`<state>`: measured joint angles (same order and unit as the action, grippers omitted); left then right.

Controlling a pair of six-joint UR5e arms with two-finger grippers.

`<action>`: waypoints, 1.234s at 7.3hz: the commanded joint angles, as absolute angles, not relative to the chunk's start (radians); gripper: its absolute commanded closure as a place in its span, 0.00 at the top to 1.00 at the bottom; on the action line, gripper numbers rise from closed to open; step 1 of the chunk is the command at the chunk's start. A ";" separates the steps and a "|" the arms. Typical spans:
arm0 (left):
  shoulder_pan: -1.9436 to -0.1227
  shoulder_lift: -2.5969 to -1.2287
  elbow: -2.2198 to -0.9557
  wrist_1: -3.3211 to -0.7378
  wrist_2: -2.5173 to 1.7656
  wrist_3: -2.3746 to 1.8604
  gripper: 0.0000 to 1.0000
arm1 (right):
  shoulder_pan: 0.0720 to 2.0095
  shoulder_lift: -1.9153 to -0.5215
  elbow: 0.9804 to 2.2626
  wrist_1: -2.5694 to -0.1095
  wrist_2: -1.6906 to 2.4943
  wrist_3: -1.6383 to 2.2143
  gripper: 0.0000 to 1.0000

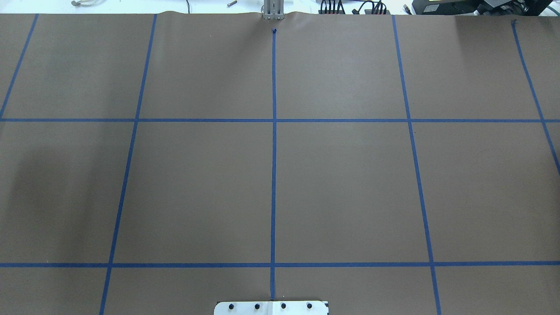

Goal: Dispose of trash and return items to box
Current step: 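Drop the green bowl into the clear bin with the left gripper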

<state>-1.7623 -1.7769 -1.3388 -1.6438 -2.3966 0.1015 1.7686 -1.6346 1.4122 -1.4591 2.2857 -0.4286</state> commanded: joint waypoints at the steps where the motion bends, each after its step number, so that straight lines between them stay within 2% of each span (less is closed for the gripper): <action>1: -1.821 -1.782 -1.193 -1.698 -2.396 0.193 0.00 | 1.767 -1.643 1.549 -1.463 2.354 -0.315 1.00; 3: -1.835 -1.770 -0.943 -1.939 -2.396 0.187 0.00 | 1.699 -1.654 1.670 -1.471 2.376 -0.171 1.00; 4: -1.838 -1.769 -0.875 -1.989 -2.396 0.183 0.00 | 1.666 -1.657 1.707 -1.471 2.408 -0.091 1.00; 7: -1.855 -1.738 -0.858 -2.003 -2.396 0.155 0.00 | 1.609 -1.674 1.805 -1.485 2.416 0.013 1.00; 9: -1.853 -1.671 -0.864 -2.069 -2.396 0.115 0.00 | 1.569 -1.672 1.899 -1.569 2.413 0.072 1.00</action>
<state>-1.8533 -1.7119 -0.8595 -2.0295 -2.3961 0.1448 1.5932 -1.6716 1.8430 -1.5240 2.4144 0.0363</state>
